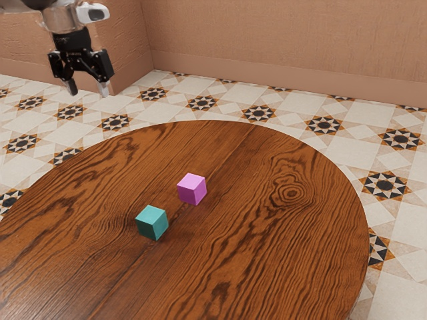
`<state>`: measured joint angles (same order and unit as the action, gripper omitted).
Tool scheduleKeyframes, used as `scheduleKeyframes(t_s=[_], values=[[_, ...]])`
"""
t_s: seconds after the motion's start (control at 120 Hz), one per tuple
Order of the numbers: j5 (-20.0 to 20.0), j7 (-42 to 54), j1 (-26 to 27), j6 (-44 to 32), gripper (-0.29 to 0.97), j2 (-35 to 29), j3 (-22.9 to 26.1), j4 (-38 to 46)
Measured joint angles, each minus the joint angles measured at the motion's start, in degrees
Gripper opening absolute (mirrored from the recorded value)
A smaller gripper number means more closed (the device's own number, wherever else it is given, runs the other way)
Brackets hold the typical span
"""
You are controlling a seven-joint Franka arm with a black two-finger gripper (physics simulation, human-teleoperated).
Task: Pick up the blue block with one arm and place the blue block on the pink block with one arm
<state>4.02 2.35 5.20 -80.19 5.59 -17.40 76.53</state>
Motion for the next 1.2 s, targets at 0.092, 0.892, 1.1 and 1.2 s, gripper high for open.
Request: scheduleKeyframes(t_s=[0.092, 0.892, 1.1, 1.2], values=[[0.4, 0.5, 1.0, -3.9, 0.66, 1.1, -0.1, 4.7], [2.8, 3.2, 10.1, -50.6, 0.63, 6.4, 1.1, 43.7], [3.8, 4.2, 10.1, -52.5, 0.62, 6.5, 1.2, 46.0], [4.1, 4.6, 9.9, -52.6, 0.62, 5.9, 1.1, 47.9]])
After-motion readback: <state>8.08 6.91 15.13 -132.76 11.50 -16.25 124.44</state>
